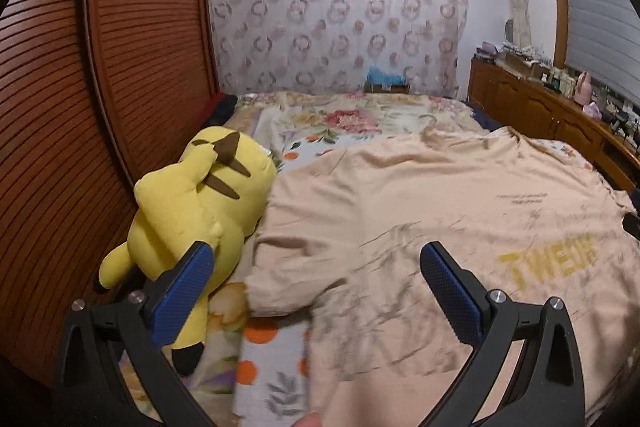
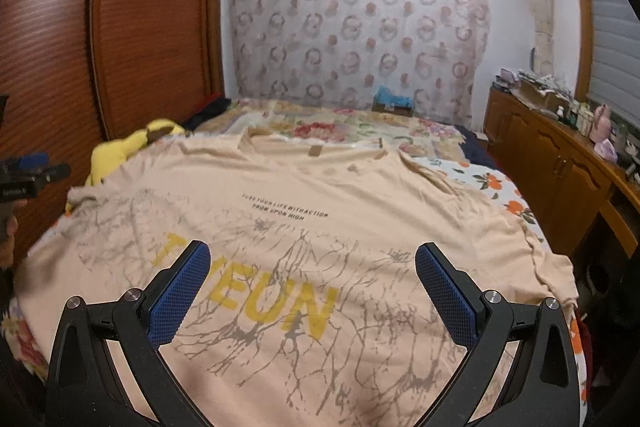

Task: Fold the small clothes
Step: 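Move the left tool down to the side edge of the shirt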

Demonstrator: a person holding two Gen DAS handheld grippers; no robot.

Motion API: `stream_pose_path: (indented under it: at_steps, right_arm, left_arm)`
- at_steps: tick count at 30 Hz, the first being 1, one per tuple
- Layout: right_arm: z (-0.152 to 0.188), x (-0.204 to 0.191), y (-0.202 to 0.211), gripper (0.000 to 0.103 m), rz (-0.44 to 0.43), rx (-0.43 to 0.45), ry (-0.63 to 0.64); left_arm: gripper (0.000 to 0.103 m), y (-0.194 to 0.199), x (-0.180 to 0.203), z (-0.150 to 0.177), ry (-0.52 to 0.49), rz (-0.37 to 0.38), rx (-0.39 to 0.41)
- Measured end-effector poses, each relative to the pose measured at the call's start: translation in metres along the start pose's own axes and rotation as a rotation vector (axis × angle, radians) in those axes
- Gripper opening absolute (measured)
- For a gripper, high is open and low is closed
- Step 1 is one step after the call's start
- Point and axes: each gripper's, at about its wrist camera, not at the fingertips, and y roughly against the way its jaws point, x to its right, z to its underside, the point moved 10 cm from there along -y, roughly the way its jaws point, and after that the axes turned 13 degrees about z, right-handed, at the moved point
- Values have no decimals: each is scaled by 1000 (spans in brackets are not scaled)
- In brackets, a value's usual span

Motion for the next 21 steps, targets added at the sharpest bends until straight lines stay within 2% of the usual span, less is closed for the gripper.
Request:
stream_pose_path:
  at_steps: [6, 9, 12, 16, 18, 20, 21]
  right_arm:
    - [0, -19, -26, 103, -47, -51, 69]
    - [0, -29, -39, 103, -74, -75, 101]
    - [7, -39, -50, 103, -101, -109, 133]
    - [24, -57, -64, 103, -141, -186, 200]
    - [29, -64, -67, 103, -161, -205, 228]
    - [32, -66, -68, 103, -167, -216, 240]
    - [33, -67, -69, 103, -169, -223, 243]
  left_arm:
    - [103, -16, -27, 12, 35, 57, -84]
    - [103, -33, -42, 20, 89, 104, -147]
    - [98, -42, -56, 28, 138, 117, -182]
    - [81, -60, -68, 39, 210, 169, -242]
    - [69, -65, -71, 47, 257, 195, -279]
    - [49, -67, -68, 50, 263, 213, -293]
    - [45, -65, -64, 51, 257, 230, -294]
